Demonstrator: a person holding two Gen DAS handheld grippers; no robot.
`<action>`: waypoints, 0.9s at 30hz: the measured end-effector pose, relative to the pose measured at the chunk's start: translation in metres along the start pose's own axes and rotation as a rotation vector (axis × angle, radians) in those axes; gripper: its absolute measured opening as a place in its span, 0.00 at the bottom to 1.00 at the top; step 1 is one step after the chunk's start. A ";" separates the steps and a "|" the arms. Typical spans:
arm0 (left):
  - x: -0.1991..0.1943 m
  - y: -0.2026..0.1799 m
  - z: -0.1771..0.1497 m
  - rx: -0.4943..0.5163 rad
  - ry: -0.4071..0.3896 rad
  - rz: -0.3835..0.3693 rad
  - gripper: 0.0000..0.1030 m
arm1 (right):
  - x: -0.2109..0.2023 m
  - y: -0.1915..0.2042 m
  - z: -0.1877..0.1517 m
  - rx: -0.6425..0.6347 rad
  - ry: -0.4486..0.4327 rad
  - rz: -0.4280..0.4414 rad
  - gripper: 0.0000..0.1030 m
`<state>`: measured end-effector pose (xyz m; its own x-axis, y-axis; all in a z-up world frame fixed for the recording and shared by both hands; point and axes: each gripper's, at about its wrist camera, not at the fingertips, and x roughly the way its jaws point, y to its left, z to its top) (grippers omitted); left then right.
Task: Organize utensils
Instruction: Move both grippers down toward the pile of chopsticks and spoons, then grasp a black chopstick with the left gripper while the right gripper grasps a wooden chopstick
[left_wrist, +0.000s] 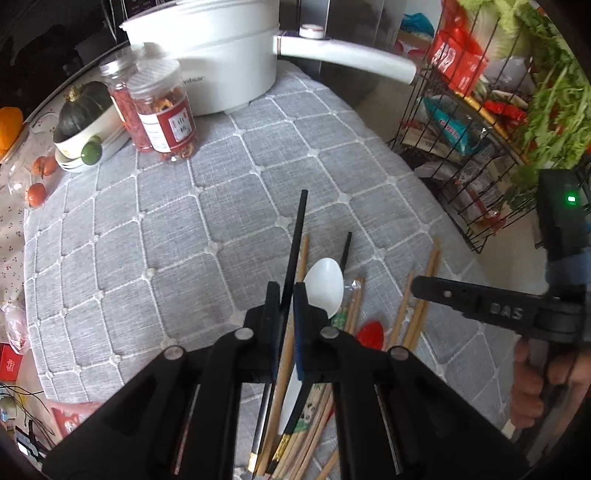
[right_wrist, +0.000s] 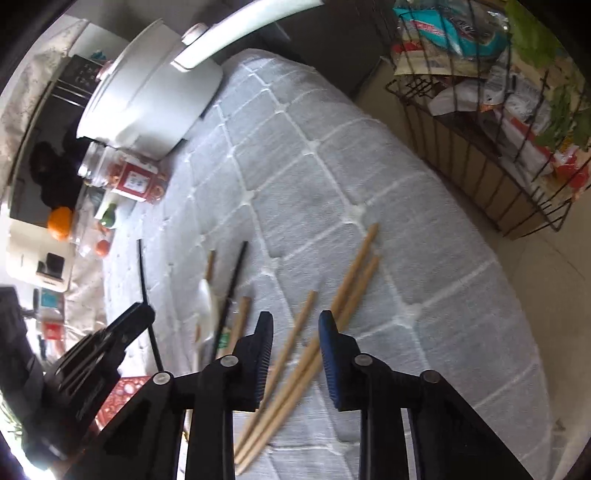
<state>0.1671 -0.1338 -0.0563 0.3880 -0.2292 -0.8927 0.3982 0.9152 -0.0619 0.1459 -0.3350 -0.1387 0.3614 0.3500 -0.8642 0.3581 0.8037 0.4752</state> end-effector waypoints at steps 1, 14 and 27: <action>-0.010 0.002 -0.004 -0.004 -0.018 -0.010 0.08 | 0.003 0.003 -0.001 -0.006 0.007 -0.002 0.21; -0.075 0.023 -0.055 -0.081 -0.180 -0.082 0.07 | 0.036 0.050 -0.015 -0.157 -0.011 -0.283 0.15; -0.100 0.049 -0.093 -0.167 -0.280 -0.049 0.06 | 0.037 0.064 -0.026 -0.192 -0.092 -0.319 0.05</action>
<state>0.0709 -0.0353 -0.0115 0.5945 -0.3358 -0.7306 0.2898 0.9370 -0.1949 0.1603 -0.2578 -0.1446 0.3370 0.0296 -0.9410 0.3007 0.9438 0.1374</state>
